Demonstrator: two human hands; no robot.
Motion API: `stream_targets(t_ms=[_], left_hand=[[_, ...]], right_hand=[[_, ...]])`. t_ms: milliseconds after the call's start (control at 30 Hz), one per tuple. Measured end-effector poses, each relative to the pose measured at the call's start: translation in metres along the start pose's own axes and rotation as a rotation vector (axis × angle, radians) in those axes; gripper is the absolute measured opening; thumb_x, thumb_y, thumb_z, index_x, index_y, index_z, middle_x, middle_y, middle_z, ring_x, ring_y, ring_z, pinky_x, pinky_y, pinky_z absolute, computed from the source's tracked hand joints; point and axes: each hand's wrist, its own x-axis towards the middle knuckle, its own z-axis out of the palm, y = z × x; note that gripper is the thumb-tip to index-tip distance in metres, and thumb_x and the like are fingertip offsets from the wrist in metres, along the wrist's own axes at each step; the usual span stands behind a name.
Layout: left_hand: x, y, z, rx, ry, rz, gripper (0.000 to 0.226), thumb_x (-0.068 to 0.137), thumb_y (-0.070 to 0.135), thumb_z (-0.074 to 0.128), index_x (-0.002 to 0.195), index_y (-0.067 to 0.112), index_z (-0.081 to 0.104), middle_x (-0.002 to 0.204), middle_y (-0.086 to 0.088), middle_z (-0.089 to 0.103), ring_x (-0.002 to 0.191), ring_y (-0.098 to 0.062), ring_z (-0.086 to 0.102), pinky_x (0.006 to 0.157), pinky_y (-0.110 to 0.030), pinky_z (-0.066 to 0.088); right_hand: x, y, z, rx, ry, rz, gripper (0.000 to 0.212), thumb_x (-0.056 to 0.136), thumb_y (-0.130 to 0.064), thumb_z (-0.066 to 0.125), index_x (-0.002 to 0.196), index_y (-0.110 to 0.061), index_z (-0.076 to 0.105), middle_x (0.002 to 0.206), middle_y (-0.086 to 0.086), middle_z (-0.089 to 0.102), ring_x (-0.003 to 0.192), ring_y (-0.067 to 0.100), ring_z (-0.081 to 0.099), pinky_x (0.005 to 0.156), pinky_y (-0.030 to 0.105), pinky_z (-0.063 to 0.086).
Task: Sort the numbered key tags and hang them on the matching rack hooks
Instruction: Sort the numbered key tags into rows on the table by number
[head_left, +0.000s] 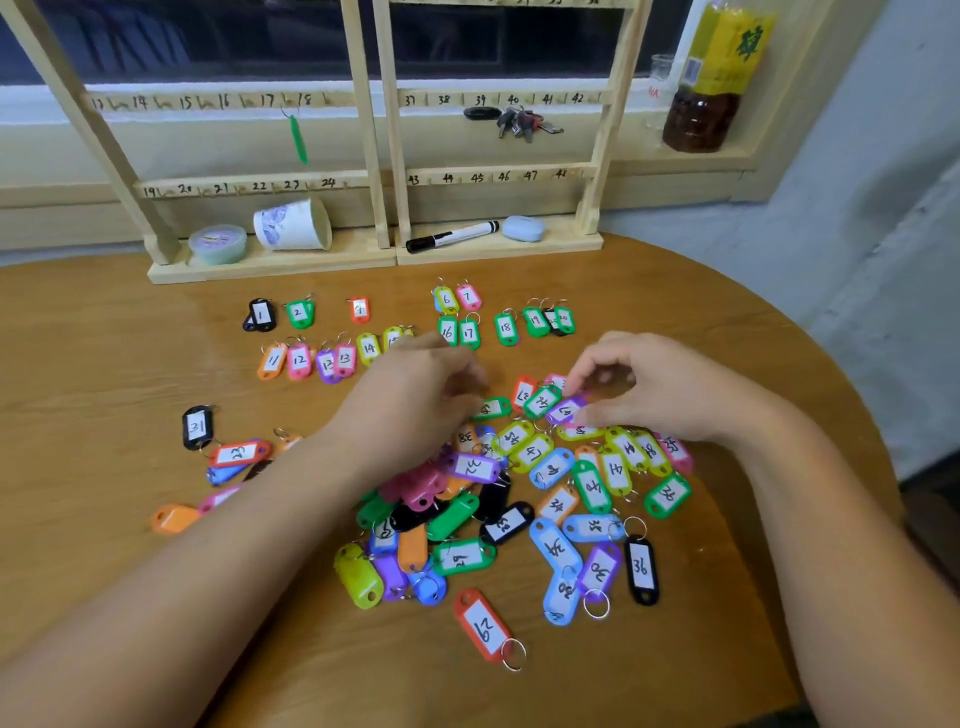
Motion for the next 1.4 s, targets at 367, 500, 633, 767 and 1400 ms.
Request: stream_targets(t_ms=[367,500,633,767,1400], left_hand=[[-0.003,-0.019,-0.009,-0.009,0.140,-0.084,0.010,0.100,0.023,0.070,0.103,0.029,0.078,0.099,0.007,0.064,0.087,-0.011,0.061,0.074,-0.030,0.044],[-0.015,-0.037,-0.026,0.048,0.129,-0.106,0.027,0.097,0.010,0.070,0.109,0.033,0.078,0.106,0.009,0.069,0.095,-0.014,0.062,0.081,-0.033,0.049],[-0.030,-0.043,-0.039,0.085,0.050,-0.020,0.053,0.096,0.000,0.061,0.139,0.030,0.066,0.115,0.019,0.076,0.114,-0.016,0.060,0.092,-0.030,0.048],[-0.042,-0.049,-0.044,0.135,0.001,0.043,0.055,0.099,0.005,0.054,0.148,0.030,0.056,0.121,0.018,0.077,0.119,-0.022,0.060,0.094,-0.040,0.053],[-0.072,-0.053,-0.055,0.138,-0.024,0.058,0.055,0.091,0.009,0.055,0.140,0.033,0.058,0.132,0.012,0.067,0.123,-0.022,0.058,0.100,-0.050,0.051]], right_hand=[[0.001,-0.012,0.021,0.047,0.150,-0.133,0.014,0.089,-0.036,0.084,0.100,-0.042,0.077,0.104,-0.016,0.065,0.100,0.005,0.063,0.093,0.043,0.054],[0.009,-0.033,0.044,-0.088,0.172,-0.245,0.015,0.097,-0.041,0.072,0.111,-0.046,0.074,0.108,-0.021,0.060,0.113,0.001,0.052,0.102,0.037,0.041],[0.013,-0.046,0.061,-0.157,0.167,-0.327,0.029,0.107,-0.030,0.059,0.130,-0.042,0.071,0.116,-0.024,0.057,0.119,0.008,0.046,0.103,0.034,0.029],[0.015,-0.046,0.071,-0.272,0.146,-0.358,0.038,0.109,-0.017,0.054,0.137,-0.038,0.068,0.127,-0.026,0.059,0.123,0.009,0.045,0.095,0.035,0.028],[0.020,-0.065,0.081,-0.383,0.179,-0.387,0.056,0.094,0.003,0.059,0.136,-0.033,0.072,0.116,-0.011,0.056,0.109,0.020,0.046,0.093,0.044,0.037]])
